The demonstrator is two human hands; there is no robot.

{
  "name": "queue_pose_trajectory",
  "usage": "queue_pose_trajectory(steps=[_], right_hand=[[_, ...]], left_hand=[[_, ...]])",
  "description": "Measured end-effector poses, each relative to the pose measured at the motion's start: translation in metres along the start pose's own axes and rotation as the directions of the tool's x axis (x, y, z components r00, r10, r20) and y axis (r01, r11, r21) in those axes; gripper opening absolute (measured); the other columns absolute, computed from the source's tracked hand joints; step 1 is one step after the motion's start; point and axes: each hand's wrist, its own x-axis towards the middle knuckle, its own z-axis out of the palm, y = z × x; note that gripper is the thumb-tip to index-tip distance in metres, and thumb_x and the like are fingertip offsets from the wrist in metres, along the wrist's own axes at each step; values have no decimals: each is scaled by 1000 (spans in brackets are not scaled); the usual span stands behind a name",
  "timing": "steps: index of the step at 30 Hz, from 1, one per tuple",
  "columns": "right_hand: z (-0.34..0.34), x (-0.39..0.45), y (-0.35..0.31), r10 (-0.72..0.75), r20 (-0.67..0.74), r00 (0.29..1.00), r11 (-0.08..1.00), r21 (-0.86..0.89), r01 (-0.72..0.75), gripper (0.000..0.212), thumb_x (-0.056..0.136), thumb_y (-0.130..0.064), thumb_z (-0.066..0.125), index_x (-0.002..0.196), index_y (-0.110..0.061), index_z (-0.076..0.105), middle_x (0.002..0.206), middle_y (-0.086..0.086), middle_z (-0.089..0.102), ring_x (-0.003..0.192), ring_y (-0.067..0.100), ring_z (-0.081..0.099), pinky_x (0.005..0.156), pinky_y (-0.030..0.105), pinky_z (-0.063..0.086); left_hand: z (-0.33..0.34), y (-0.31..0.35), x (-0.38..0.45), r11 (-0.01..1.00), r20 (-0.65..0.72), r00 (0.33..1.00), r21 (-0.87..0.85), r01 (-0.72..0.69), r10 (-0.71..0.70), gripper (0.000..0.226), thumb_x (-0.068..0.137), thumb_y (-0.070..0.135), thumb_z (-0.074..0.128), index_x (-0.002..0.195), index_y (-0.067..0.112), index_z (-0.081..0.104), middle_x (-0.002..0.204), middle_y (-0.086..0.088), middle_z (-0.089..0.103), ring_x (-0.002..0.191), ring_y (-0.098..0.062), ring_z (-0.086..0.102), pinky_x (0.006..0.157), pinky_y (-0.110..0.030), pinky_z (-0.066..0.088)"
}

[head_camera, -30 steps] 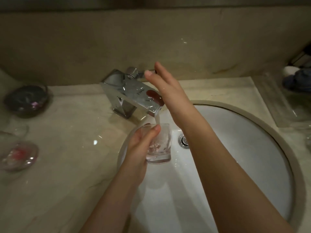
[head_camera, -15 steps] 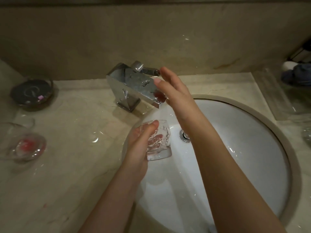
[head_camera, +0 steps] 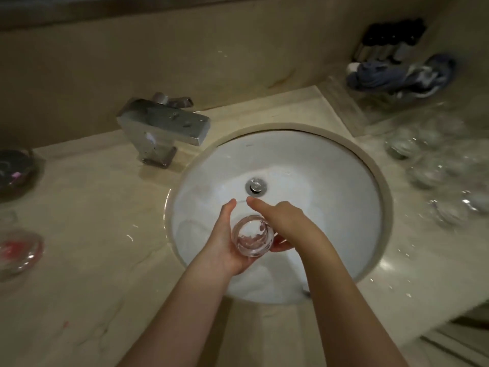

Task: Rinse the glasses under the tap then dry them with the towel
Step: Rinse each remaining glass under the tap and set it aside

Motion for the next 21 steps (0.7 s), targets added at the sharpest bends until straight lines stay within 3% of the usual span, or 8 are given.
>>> queue_pose_trajectory(steps=[2, 6, 9, 12, 16, 18, 21], right_hand=[[-10, -11, 12, -2, -23, 1000, 993, 118, 5, 63, 82, -62, 60, 102, -2, 63, 101, 15, 67, 71, 23, 69, 51, 25, 55], [-44, -41, 36, -68, -61, 996, 948, 306, 84, 60, 82, -54, 67, 106, 1, 64, 101, 18, 68, 77, 25, 70, 50, 23, 52], [-71, -58, 62, -99, -99, 990, 900, 416, 131, 51, 82, -49, 69, 101, -2, 67, 100, 12, 68, 66, 19, 67, 51, 22, 50], [-98, -70, 91, -166, -146, 975, 824, 523, 218, 37, 86, -40, 67, 100, -6, 68, 97, 7, 66, 68, 14, 66, 55, 18, 50], [-146, -82, 129, -313, -184, 932, 714, 601, 358, 23, 87, -22, 68, 107, -11, 66, 93, 5, 66, 85, 17, 68, 71, 24, 57], [-176, -87, 148, -386, -215, 897, 694, 574, 436, 34, 81, -13, 73, 114, -14, 64, 104, 8, 67, 92, 18, 68, 83, 31, 58], [-228, -96, 174, -502, -216, 837, 714, 443, 542, 62, 63, -13, 81, 120, -22, 60, 111, 7, 68, 93, 14, 69, 84, 26, 56]], left_hand=[[7, -8, -3, 998, 47, 999, 60, 11, -14, 66, 86, 59, 57, 93, -7, 62, 73, -19, 69, 56, -28, 69, 59, -33, 59], [31, -27, -9, 975, 67, 997, 215, -48, 35, 72, 78, 59, 70, 120, 1, 57, 101, -19, 70, 77, -30, 72, 62, -39, 60], [56, -46, -19, 922, 28, 992, 368, -123, 121, 61, 75, 58, 72, 110, 11, 59, 102, -13, 66, 76, -27, 71, 66, -38, 60], [83, -67, -23, 745, 39, 974, 637, -196, 223, 52, 70, 64, 72, 101, 23, 68, 101, -1, 64, 92, -19, 66, 92, -39, 54], [120, -95, -31, 561, 294, 892, 698, -446, 343, 46, 67, 55, 74, 104, 28, 69, 103, 4, 66, 95, -12, 62, 85, -28, 50], [139, -110, -34, 469, 435, 825, 681, -563, 359, 51, 65, 44, 83, 111, 28, 68, 100, 7, 67, 94, -6, 64, 81, -20, 48], [170, -131, -35, 329, 554, 744, 670, -665, 375, 63, 56, 28, 84, 116, 29, 65, 101, 3, 67, 90, 0, 64, 80, -14, 49]])
